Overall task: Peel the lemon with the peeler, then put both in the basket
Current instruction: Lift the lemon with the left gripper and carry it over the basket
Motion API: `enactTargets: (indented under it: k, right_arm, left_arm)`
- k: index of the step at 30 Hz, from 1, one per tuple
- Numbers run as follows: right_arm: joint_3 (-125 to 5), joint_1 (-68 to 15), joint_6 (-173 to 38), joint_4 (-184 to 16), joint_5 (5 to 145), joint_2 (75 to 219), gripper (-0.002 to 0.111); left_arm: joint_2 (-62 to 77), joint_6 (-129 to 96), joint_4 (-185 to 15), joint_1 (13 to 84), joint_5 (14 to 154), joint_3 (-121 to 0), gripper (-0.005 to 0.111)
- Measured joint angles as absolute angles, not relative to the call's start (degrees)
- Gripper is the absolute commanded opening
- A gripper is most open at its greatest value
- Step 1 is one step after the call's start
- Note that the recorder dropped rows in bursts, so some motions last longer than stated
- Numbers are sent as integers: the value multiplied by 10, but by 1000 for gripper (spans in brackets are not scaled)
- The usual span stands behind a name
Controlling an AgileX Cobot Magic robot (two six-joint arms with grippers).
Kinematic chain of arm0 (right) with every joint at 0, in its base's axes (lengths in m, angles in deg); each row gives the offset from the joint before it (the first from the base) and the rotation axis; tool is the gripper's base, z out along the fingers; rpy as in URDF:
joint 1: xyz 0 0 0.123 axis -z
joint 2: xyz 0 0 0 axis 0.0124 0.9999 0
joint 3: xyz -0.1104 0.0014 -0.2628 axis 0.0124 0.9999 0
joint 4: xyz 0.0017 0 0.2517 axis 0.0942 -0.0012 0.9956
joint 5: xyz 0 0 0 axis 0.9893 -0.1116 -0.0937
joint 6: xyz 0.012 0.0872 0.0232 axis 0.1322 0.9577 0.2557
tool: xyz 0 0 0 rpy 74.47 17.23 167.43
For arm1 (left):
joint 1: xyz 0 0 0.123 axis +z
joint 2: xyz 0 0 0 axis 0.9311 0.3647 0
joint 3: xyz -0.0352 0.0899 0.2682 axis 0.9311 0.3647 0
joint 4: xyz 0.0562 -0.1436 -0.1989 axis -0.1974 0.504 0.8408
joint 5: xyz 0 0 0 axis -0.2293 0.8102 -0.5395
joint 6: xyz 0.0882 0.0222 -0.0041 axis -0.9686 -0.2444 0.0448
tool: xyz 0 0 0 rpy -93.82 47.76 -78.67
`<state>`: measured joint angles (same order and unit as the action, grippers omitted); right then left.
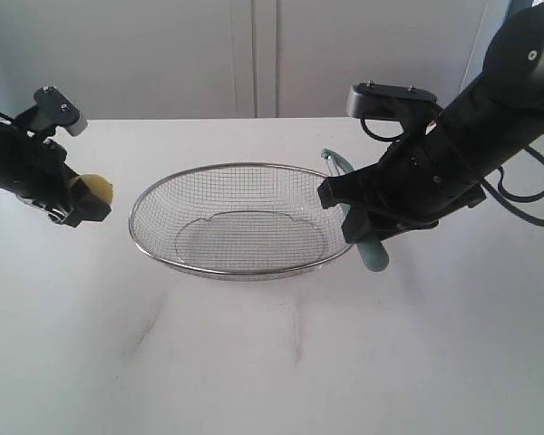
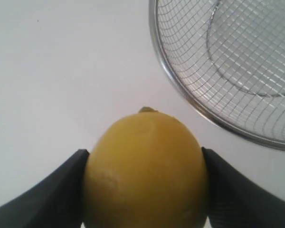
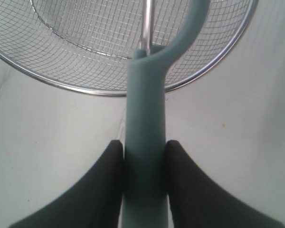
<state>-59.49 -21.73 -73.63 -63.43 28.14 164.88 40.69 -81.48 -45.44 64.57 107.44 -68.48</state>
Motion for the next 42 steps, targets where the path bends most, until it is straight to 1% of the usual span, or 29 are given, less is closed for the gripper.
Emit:
enactTargets:
  k: [12,22,34,42]
  right_arm:
    - [-595,-217,-736,-634,280,1649,0]
    - [-595,-217,-736,-634,259,1649,0]
    - [-595,-217,-736,-634,231,1649,0]
    - [-595,-217,-736,-634,227,1649,0]
  left_arm:
    - [340,-769,-455,646,1202,-685,0]
    - [323,-741,-445,646,1293,-685,0]
    - [288,-741,-439,646,1317,-685,0]
    - [269,-754,-393,646,1335,-685,0]
